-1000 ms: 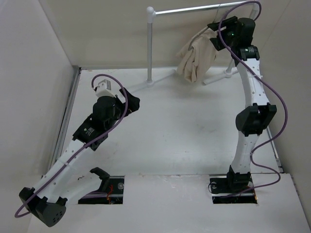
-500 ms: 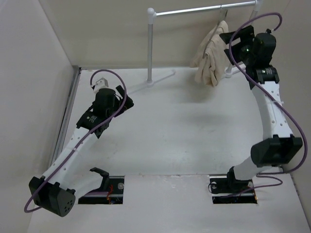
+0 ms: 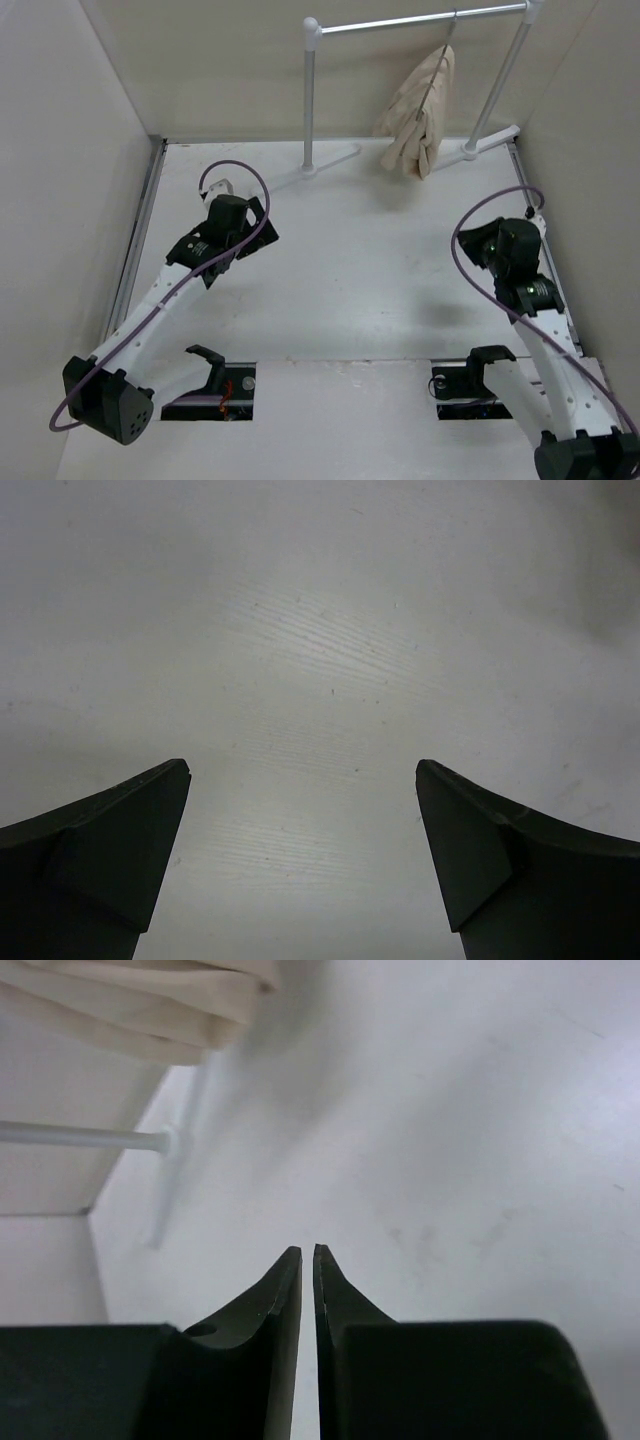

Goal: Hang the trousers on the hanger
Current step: Reset both arms

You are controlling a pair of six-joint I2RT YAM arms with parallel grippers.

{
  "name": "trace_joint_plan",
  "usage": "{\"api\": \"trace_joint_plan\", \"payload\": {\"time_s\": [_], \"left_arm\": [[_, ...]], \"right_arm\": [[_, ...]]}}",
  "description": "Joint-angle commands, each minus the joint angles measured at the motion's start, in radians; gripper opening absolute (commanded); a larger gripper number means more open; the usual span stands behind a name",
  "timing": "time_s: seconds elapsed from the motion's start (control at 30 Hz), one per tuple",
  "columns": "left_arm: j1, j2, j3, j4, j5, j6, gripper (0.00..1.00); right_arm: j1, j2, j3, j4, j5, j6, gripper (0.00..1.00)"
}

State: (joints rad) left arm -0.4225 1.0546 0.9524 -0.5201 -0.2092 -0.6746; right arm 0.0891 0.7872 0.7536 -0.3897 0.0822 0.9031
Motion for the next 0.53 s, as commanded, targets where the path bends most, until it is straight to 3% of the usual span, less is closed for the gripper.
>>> {"api": "trace_joint_plan", "payload": {"time_s": [0.0,0.1,0.13,0.27,0.5], "left_arm": [[-0.006,-0.031,-0.023,-0.017,-0.002,0.017,1.00],[-0.008,-0.009,-0.032,-0.026,-0.002,0.018,1.00],[-0.009,-0.001,-0.035,-0.027,-0.002,0.018,1.00],[-0.023,0.013,-0.049,-0.017,-0.002,0.018,1.00],[-0.032,0.062,-0.046,-0.023,-0.002,0.029,1.00]], "right_arm": [[-0.011,-0.106,-0.091,-0.109,0.080,-0.035,0.15],[-0.016,-0.146,-0.134,-0.172,0.086,-0.043,0.27],[-0.012,-0.163,-0.148,-0.182,0.093,-0.043,0.39],[0.010,-0.183,-0.155,-0.224,0.134,-0.050,0.64],[0.014,-0.184,-0.137,-0.241,0.139,-0.084,0.70]]}}
